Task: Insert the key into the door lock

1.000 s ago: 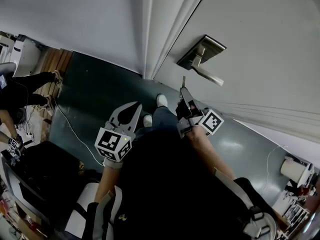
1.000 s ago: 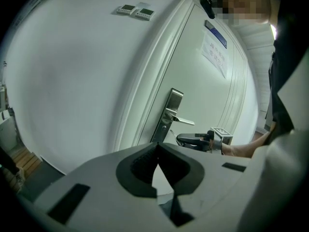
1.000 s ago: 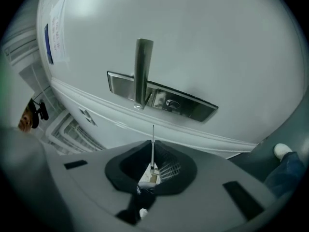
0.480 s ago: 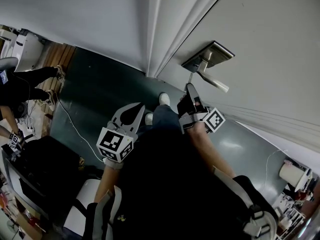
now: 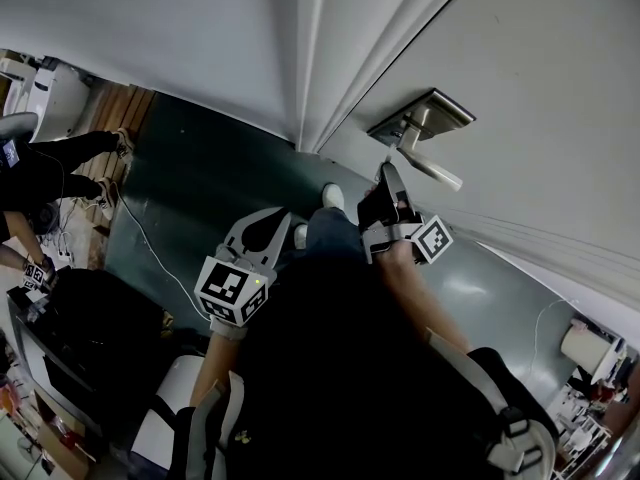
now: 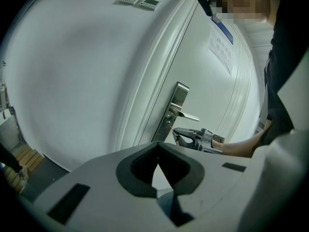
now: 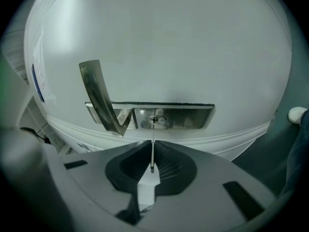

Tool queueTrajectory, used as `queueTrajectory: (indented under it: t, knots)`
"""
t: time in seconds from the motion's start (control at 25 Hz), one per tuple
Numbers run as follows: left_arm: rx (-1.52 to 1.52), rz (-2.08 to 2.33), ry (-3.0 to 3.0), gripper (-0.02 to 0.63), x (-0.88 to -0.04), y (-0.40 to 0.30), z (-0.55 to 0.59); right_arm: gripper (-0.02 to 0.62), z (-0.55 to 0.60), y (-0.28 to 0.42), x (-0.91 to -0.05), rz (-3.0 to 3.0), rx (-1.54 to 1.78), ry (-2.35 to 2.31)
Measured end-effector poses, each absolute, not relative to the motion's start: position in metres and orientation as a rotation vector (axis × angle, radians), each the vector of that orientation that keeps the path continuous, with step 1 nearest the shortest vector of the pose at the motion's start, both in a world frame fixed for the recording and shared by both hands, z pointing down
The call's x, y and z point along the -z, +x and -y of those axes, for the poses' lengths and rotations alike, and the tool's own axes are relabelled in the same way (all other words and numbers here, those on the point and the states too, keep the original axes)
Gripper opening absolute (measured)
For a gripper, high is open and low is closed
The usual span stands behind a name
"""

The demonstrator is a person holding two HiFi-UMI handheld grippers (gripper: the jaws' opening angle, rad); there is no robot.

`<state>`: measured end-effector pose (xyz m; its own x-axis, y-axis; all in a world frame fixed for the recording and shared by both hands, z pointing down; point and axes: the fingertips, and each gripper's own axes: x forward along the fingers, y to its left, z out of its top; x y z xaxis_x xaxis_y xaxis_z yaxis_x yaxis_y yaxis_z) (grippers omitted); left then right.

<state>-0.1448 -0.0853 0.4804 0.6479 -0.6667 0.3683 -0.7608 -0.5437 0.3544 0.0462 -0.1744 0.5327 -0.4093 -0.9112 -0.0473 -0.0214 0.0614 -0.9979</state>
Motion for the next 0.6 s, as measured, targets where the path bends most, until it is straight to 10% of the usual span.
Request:
queueTrajectory:
  t: [0.6]
  knots:
    - [-0.271,1.124,2.377,0.008,-0.480,-0.147,0.087,0.034,0.187,0.052,-0.531,-1.517,1.440,-0.924]
